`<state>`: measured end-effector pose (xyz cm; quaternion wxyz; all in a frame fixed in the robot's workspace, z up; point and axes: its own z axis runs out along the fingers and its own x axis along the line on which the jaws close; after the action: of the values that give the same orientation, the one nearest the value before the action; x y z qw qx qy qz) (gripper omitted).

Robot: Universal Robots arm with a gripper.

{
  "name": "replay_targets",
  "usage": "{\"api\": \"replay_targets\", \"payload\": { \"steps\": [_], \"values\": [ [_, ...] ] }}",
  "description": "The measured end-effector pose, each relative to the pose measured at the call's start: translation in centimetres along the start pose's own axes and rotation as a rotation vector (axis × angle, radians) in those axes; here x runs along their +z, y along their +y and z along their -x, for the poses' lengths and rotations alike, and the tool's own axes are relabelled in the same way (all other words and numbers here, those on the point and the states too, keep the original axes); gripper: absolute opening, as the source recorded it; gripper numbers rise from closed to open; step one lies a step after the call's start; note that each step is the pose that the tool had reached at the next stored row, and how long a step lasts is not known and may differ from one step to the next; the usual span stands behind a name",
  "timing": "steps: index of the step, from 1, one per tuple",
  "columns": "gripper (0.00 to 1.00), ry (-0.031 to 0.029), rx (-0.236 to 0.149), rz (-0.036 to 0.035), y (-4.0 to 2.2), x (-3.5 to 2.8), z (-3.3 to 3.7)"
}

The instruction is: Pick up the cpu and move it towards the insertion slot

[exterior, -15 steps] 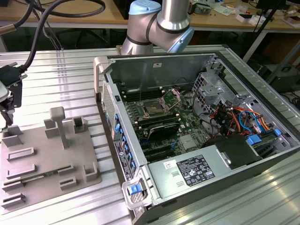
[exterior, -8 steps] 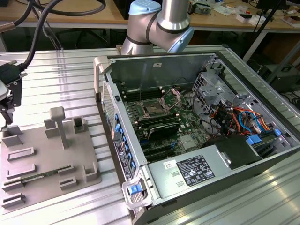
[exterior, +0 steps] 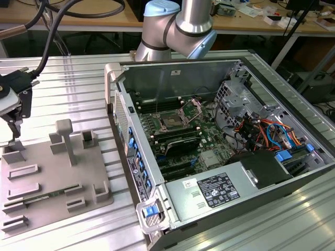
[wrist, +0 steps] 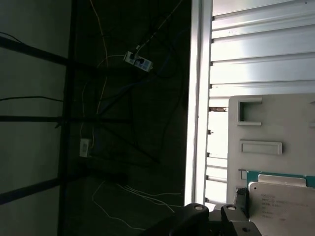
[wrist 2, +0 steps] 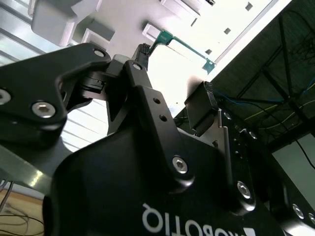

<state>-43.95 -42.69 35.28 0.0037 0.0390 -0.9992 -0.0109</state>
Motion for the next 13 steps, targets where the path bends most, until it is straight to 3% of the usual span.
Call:
{"api": "replay_targets", "payload": {
  "steps": [6, 13],
  "values": [
    [0.55, 0.0023, 0.000, 0.0003, -0.07, 0.00, 0.96],
    [0.55, 0.0029, 0.000, 0.0003, -0.07, -0.65, 1.08]
  ]
}}
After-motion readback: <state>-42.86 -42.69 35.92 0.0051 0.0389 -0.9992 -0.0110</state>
